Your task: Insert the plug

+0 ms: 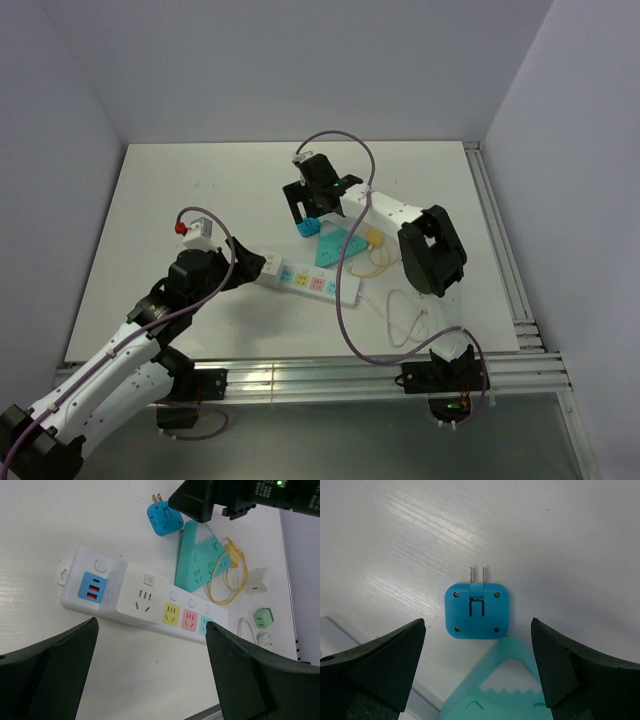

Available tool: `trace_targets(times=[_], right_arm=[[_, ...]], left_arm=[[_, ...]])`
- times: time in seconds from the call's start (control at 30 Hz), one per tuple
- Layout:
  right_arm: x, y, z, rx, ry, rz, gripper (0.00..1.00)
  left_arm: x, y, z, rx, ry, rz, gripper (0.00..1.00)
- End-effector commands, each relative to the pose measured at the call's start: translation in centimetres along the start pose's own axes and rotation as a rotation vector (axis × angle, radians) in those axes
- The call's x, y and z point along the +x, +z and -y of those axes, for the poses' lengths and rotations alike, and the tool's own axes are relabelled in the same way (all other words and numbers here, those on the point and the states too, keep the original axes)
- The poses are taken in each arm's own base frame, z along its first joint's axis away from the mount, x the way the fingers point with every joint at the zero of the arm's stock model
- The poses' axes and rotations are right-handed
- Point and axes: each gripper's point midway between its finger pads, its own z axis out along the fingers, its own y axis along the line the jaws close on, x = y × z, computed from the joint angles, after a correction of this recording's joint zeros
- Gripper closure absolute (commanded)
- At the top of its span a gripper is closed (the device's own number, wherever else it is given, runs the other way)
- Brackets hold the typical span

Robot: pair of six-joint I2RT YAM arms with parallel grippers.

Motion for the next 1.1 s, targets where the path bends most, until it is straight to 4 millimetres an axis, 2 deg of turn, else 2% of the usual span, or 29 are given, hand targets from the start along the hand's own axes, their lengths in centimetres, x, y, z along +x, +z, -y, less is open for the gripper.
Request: trace_targets(times=[0.0, 0.13, 0.27, 0.57, 0.67, 0.73, 0.8, 0.9, 0.93, 1.0, 1.07], right_arm=[[-1.0, 0.5, -0.2, 0.014, -0.05, -0.015, 0.07], [0.3, 2.0, -0.1, 0.024, -0.064, -0.059, 0.07], [1.0, 2.5, -0.2, 0.03, -0.084, -0.073, 0.09], [2.8, 3.9, -0.8, 0.028, -0.121, -0.14, 0.1], [3.6, 4.7, -0.3, 0.059, -0.124, -0.169, 0.1], [3.7, 5.0, -0.4, 0.06, -0.122, -0.174, 0.12], [3.7, 5.1, -0.5, 0.058, -0.117, -0.172, 0.22], [3.2, 4.8, -0.5, 0.058, -0.102, -0.151, 0.33], [2.1, 4.2, -0.7, 0.052, -0.092, -0.11, 0.35], [1.2, 3.5, -0.8, 0.048, -0.088, -0.073, 0.36], [-1.0, 2.0, -0.8, 0.049, -0.08, -0.01, 0.37]], left_arm=[[-1.7, -0.7, 1.6, 0.05, 0.018, 0.032, 0.06], [-1.5, -0.7, 1.4, 0.053, 0.013, 0.027, 0.06], [-1.0, -0.4, 1.2, 0.056, 0.011, 0.013, 0.06], [-1.2, -0.2, 1.2, 0.059, 0.01, 0.018, 0.06], [-1.3, -0.2, 1.0, 0.054, 0.009, 0.016, 0.07], [-1.4, -0.3, 1.0, 0.055, 0.008, 0.019, 0.07], [-1.5, -0.4, 0.9, 0.052, 0.009, 0.024, 0.07], [-1.6, -0.5, 0.8, 0.046, 0.011, 0.025, 0.07], [-1.6, -0.5, 0.7, 0.045, 0.012, 0.026, 0.07], [-1.6, -0.4, 0.6, 0.04, 0.009, 0.024, 0.07], [-1.6, -0.3, 0.5, 0.038, 0.007, 0.028, 0.07]])
